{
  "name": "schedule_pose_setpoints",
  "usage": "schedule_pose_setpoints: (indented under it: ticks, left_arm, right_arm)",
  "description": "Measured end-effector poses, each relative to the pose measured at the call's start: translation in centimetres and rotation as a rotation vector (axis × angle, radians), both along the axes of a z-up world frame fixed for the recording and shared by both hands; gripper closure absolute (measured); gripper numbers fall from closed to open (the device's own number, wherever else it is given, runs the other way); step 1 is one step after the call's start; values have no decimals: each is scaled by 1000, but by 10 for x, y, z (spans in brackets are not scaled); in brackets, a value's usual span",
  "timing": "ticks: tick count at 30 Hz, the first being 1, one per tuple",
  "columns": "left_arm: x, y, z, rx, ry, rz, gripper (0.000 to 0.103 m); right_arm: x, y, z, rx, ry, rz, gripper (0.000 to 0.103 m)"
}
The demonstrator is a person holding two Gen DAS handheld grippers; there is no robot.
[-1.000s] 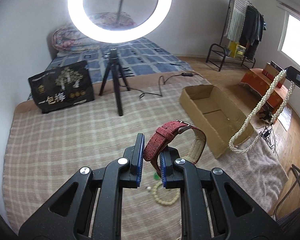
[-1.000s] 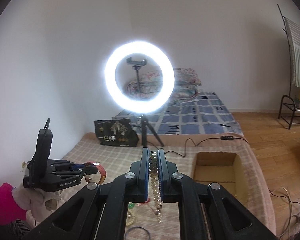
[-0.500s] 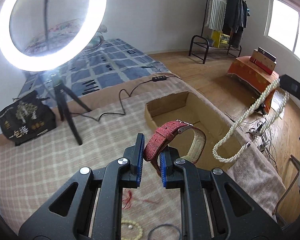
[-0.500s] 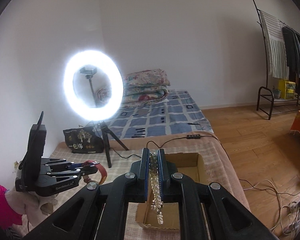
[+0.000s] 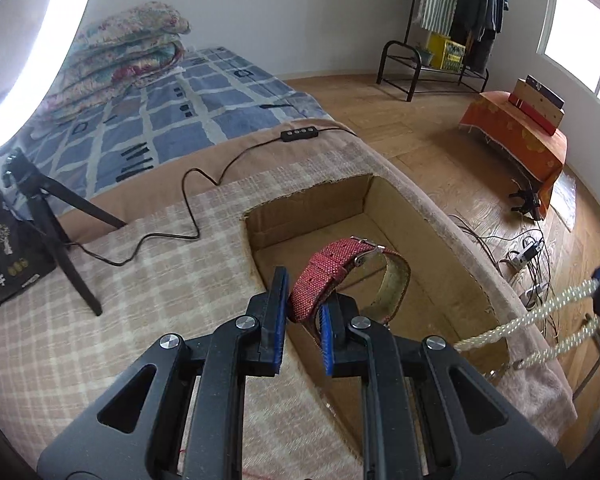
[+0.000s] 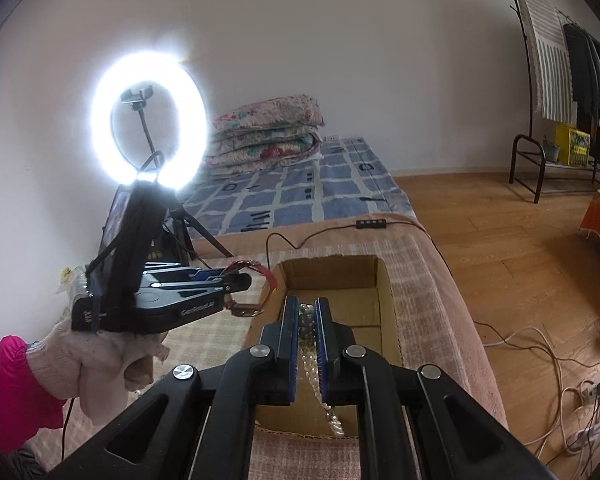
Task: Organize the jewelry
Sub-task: 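Open left tool over box dropping watch while right tool releases necklace, then move left tool toward bead bracelet while right tool approaches blue bangle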
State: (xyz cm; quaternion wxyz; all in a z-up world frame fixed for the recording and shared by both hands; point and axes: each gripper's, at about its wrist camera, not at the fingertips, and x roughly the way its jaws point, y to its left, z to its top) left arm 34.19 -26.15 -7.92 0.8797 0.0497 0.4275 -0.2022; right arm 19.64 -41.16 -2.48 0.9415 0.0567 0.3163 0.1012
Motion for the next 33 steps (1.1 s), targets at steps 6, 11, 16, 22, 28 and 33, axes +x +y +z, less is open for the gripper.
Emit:
schedule_pose_setpoints:
  ticks: [6, 11, 16, 22, 28, 33]
  left_arm:
    - [22, -18, -22, 23, 32, 12, 90]
    - [29, -27, -28, 31, 37, -1, 79]
    - [25, -26, -15, 20, -36, 12, 17]
    - [25, -17, -2, 16, -41, 27, 17]
    - [16, -2, 14, 13, -61, 34, 17]
    - [0, 16, 34, 13, -92, 43, 17]
  right_arm:
    - [8, -2, -17, 7, 51, 9, 97]
    - [15, 2, -29, -3, 77, 9, 93]
    - [14, 3, -30, -9, 69, -15, 17]
    - [10, 7, -28, -54, 66, -39, 0]
    - [6, 13, -25, -83, 64, -37, 0]
    - [-1, 18, -17, -83, 44, -44, 0]
